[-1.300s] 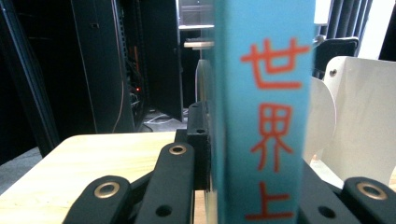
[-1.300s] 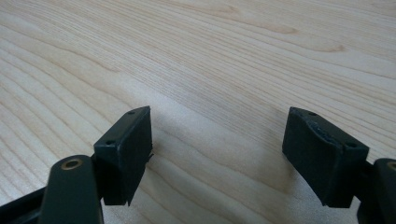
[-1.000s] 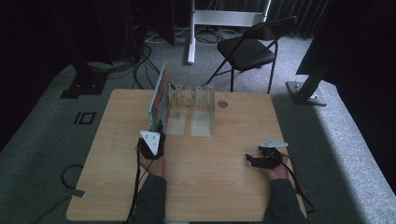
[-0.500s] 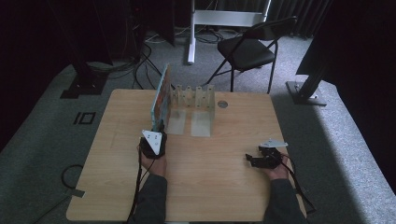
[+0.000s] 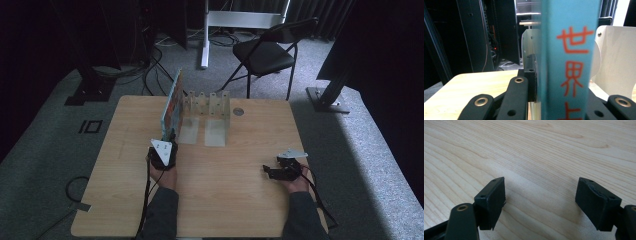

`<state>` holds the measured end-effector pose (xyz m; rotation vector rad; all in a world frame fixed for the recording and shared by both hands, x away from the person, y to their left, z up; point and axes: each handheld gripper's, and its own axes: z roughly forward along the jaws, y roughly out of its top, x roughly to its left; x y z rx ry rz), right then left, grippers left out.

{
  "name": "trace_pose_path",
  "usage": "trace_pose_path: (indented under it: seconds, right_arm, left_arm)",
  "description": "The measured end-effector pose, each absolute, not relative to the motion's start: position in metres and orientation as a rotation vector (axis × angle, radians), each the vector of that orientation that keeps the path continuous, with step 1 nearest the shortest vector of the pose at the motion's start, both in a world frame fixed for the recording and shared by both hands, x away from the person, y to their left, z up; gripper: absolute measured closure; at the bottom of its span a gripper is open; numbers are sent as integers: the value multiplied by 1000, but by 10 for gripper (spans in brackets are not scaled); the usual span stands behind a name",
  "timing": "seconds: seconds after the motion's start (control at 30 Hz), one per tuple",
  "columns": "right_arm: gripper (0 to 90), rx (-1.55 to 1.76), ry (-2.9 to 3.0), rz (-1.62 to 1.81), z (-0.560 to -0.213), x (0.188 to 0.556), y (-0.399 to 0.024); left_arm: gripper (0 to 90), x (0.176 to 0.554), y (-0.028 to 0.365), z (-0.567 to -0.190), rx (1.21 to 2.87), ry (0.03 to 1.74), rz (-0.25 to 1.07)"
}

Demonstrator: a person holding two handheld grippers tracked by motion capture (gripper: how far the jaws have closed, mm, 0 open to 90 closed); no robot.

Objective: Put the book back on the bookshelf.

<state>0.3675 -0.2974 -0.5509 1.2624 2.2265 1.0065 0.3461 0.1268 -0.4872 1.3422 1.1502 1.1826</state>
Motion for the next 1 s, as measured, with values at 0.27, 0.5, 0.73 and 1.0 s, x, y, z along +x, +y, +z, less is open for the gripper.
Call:
trace_pose_path:
  seconds: [0.27,0.5,0.73,1.0]
  right_arm:
    - [238,1262,2227,1004,-551,367,-297]
    - [239,1261,2228,1002,-551,367,-297]
    - [239,1260,2226,1001,-551,367,-297]
    - [239,1261,2226,1002,-551,367,-297]
  left_arm:
    - [806,344,131,-487,1340,1167,1146]
    - [806,342,137,-489,1340,1177,1118]
    - [806,340,141,-490,1338,1191,1102]
    - [806,338,143,-492,1337,1202,1078]
